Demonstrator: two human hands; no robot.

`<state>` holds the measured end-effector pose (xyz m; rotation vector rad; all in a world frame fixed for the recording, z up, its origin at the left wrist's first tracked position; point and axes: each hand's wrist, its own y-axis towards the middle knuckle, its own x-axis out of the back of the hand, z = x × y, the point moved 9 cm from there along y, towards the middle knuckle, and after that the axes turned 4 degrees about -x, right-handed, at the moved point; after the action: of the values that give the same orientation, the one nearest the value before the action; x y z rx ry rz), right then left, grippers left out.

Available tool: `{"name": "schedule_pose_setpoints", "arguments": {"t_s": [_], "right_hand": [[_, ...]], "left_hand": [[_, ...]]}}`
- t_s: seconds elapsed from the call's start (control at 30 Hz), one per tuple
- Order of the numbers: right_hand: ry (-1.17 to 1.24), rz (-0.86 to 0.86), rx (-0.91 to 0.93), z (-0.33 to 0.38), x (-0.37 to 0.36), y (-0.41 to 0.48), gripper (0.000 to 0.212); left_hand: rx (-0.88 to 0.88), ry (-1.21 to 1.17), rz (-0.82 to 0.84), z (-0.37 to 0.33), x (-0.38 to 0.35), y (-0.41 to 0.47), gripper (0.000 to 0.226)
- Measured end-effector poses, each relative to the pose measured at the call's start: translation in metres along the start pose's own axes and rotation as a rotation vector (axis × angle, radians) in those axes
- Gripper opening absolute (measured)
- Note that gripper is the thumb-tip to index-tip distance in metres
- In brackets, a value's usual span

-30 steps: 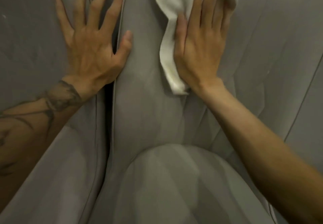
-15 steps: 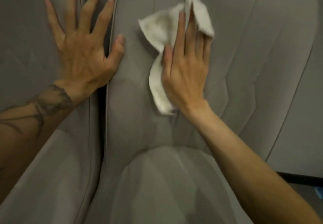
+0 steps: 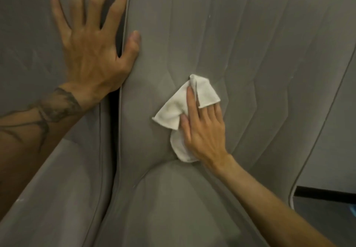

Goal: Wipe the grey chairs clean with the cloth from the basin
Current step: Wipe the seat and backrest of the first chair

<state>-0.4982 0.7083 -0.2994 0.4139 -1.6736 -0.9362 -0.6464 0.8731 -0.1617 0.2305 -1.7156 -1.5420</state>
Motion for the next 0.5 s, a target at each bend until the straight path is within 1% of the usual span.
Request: {"name": "schedule_pose_setpoints", "arguments": {"t_s": [0.03,0.1,0.17,0.23,0.3,0.43,0.5], "right_hand": [[-0.018,-0.031,0.002,-0.005,0.006,0.011,0.063],[-0.007,-0.174,-0.031,-0.013,0.025,0.057,0.062],[0.043,-0.316,-0.127,-0.019,0.040,0.105,0.062],[0.092,-0.364,-0.202,-0.015,0.037,0.120,0.064],[0.131,-0.305,-0.146,0.003,0.019,0.094,0.064],[0.087,-0.010,0.054,0.034,-0.018,0.001,0.064],[0.047,0.012,0.136,0.028,-0.010,0.003,0.062]], "left_hand": [[0.004,-0.004,0.005,0.000,0.001,0.000,0.063],[0.007,-0.006,0.004,0.000,0.002,-0.001,0.064],[0.006,0.010,0.021,-0.001,0.002,-0.001,0.065],[0.016,0.036,0.023,-0.001,0.002,0.000,0.066],[0.022,0.078,0.021,-0.001,0.002,-0.001,0.065],[0.032,0.081,0.016,-0.002,0.003,-0.001,0.064],[0.044,0.071,0.033,0.000,0.003,0.000,0.064]]}}
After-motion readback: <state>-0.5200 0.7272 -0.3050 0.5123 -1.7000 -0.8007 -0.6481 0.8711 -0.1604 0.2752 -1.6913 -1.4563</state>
